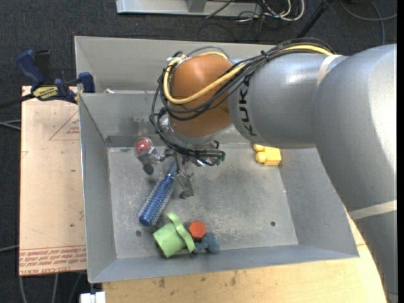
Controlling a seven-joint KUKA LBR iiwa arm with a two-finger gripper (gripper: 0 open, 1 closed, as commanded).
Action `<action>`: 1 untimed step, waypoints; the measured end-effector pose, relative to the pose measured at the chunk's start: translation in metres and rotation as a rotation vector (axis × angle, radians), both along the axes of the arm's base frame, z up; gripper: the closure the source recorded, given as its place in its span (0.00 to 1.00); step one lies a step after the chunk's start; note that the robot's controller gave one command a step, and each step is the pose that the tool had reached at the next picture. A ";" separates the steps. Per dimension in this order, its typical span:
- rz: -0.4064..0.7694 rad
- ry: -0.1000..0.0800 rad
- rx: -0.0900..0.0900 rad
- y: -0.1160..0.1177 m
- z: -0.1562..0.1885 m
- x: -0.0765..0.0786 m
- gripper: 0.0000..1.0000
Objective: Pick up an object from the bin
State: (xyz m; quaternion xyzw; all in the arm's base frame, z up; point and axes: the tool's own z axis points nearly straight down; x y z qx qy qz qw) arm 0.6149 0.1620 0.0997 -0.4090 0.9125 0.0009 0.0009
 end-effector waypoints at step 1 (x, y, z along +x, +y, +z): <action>0.158 0.001 -0.001 0.006 -0.031 -0.017 0.00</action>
Offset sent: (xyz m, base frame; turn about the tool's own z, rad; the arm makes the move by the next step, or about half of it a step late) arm -0.0165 0.0056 -0.0297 -0.1611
